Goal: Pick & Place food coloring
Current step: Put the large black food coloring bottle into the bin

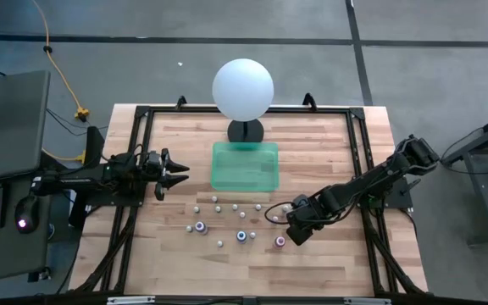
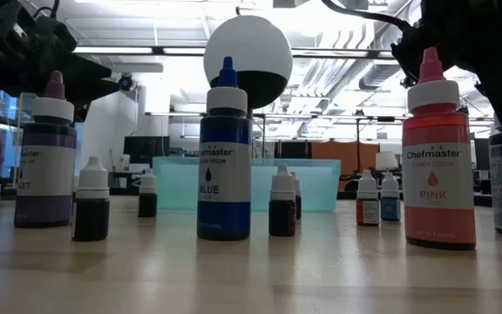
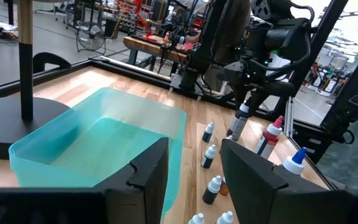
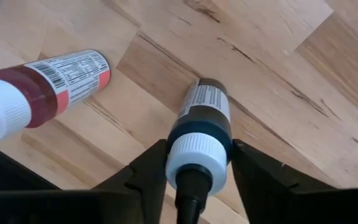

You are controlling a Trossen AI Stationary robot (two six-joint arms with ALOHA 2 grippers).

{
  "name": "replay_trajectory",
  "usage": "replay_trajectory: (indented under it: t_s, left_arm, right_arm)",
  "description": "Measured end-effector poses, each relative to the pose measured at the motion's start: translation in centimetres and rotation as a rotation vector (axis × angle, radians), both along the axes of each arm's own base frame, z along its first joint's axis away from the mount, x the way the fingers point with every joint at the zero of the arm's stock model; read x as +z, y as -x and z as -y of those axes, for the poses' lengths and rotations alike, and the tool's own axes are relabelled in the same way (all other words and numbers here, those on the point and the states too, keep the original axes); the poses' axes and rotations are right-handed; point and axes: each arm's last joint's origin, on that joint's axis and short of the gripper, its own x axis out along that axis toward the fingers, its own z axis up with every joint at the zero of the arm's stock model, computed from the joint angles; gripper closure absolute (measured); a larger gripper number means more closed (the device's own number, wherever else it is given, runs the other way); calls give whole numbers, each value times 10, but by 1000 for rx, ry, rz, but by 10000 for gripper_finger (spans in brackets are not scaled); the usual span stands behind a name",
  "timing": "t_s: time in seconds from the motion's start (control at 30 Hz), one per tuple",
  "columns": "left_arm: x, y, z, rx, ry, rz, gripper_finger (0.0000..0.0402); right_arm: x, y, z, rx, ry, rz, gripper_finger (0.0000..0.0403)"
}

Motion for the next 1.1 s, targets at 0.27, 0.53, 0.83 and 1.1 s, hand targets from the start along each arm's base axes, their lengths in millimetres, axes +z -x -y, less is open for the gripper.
replay_trajectory:
  t_s: [0.27,0.53,0.83,1.1]
  left_arm:
    - [0,0,0,0,0,0,255]
    - [0,0,0,0,0,0,255]
    - [0,0,0,0,0,0,255]
    - [0,0,0,0,0,0,255]
  right_arm:
    - [0,1,1,-1,5,-11,266]
    - [3,3,0,13,-13,-39,272]
    - [45,-5,5,82,-1,-36,265]
    - [117,-15,29,130,55,53,271]
